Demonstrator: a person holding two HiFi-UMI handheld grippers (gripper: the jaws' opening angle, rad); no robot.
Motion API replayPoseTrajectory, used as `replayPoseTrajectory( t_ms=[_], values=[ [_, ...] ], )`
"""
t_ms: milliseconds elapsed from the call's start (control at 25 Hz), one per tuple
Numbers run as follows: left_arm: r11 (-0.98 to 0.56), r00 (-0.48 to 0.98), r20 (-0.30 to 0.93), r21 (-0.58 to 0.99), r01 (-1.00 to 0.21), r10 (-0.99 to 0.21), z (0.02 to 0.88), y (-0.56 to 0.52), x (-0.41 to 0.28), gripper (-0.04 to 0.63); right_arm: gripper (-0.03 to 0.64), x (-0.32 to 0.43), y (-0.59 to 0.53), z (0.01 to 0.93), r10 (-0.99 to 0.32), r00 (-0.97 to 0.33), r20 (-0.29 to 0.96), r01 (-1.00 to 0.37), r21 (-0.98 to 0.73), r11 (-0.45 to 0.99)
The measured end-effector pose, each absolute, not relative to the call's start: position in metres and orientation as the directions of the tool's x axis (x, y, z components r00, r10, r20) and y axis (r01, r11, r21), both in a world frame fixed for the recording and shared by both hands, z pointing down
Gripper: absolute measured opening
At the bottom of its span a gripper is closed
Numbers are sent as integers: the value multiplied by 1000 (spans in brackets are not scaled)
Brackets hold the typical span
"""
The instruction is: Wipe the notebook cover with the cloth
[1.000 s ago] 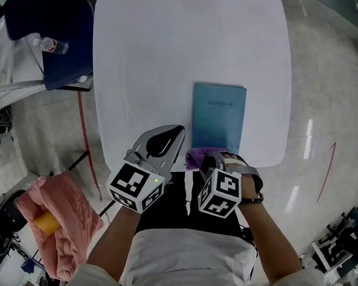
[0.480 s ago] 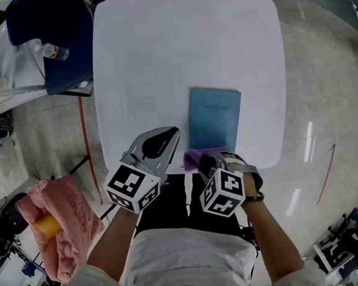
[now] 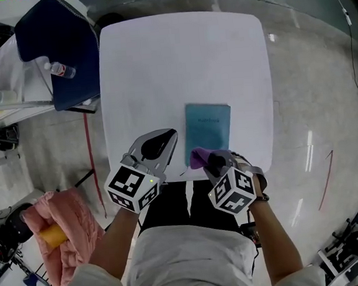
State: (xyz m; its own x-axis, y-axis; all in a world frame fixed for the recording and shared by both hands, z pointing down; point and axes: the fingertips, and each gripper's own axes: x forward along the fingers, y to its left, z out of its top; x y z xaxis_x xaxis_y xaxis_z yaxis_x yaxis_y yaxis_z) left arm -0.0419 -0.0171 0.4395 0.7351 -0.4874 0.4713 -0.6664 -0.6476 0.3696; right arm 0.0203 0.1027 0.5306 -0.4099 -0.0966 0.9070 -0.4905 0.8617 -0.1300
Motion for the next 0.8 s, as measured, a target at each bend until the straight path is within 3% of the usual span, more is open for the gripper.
replayPoseTrajectory(
  t_ms=[320,480,800],
  values=[
    [-687,748,445,329,-648,-492,399,-28,-31,0,108,50,59,470,-255,-518,816,-680,-212,702],
    [-700,760,438,331,-633,-480,384,-29,-26,0,109,59,40,441,-339,-522,783,-718,-189,669],
    [-716,772,426,326,-617,-471,357,-28,-26,0,107,56,22,385,-430,-628,649,-739,-323,591]
  ],
)
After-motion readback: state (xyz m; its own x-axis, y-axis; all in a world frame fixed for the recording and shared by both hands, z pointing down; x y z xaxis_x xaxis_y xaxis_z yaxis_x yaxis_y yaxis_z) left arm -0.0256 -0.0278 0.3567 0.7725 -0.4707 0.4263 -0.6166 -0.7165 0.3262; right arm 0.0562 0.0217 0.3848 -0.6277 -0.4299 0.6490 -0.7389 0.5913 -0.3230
